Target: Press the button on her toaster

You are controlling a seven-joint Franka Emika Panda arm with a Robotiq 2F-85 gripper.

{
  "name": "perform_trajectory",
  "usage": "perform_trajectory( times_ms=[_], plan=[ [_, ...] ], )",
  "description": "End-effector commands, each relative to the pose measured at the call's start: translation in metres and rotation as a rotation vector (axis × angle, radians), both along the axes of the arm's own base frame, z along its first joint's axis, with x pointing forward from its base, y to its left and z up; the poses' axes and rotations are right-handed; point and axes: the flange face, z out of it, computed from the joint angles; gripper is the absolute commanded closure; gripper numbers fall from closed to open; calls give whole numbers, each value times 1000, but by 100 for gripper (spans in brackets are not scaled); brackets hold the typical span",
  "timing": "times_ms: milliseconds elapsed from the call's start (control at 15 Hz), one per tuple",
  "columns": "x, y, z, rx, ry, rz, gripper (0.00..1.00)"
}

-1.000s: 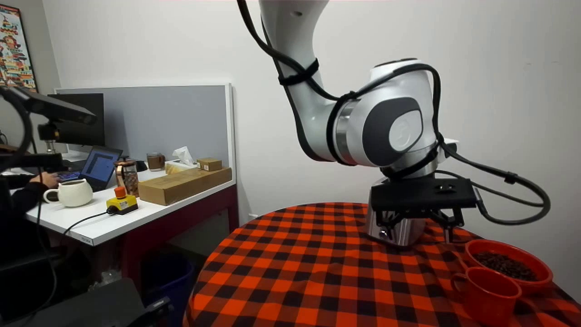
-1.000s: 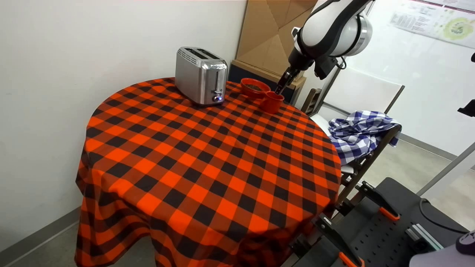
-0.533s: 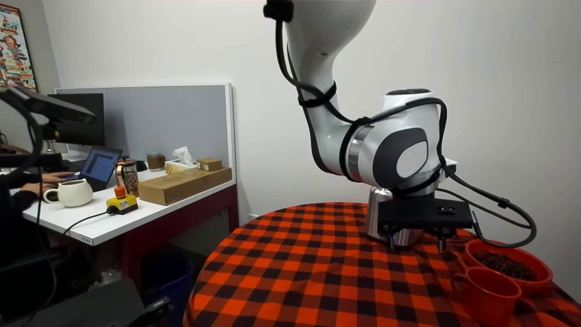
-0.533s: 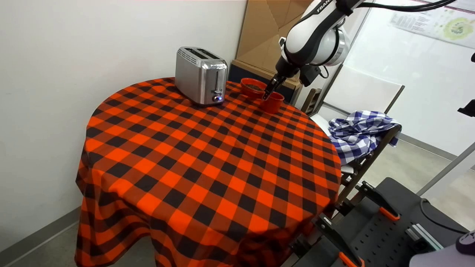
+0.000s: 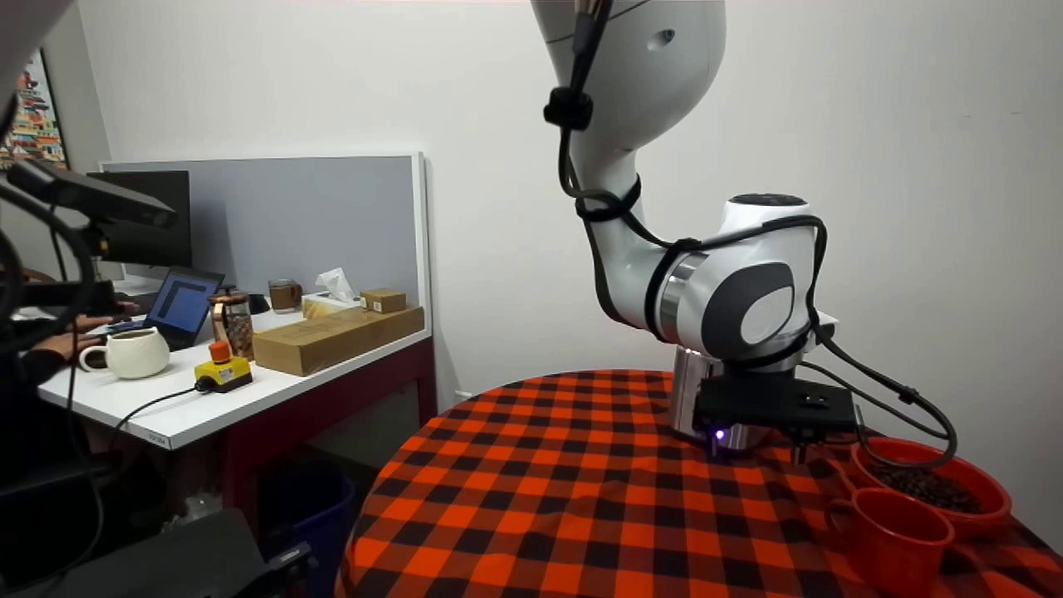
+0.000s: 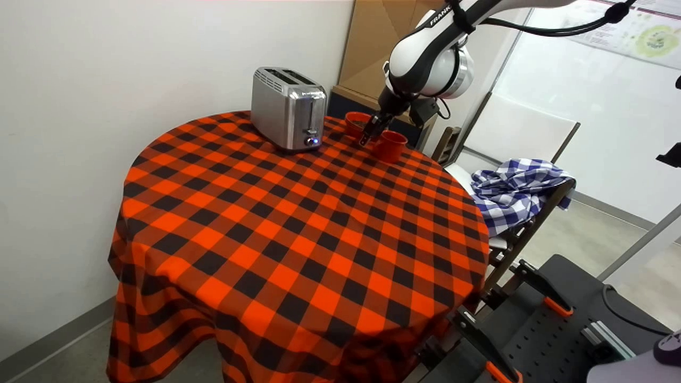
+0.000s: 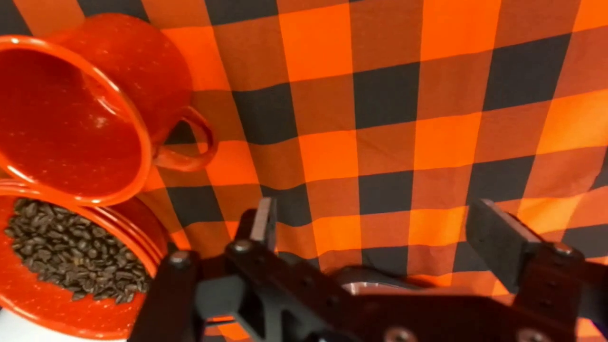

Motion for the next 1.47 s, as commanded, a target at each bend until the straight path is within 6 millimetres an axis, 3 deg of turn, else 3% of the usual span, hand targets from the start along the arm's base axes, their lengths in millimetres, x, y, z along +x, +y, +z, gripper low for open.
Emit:
perform_trajectory(
  times_ms=[0, 333, 800, 1400],
  plan=[
    [2, 0, 0, 3, -1, -2, 0],
    [-2, 0, -2, -10, 6, -19, 0],
    [-3, 2, -21, -7, 33, -30, 0],
    [22, -10, -32, -48, 3, -39, 0]
  ],
)
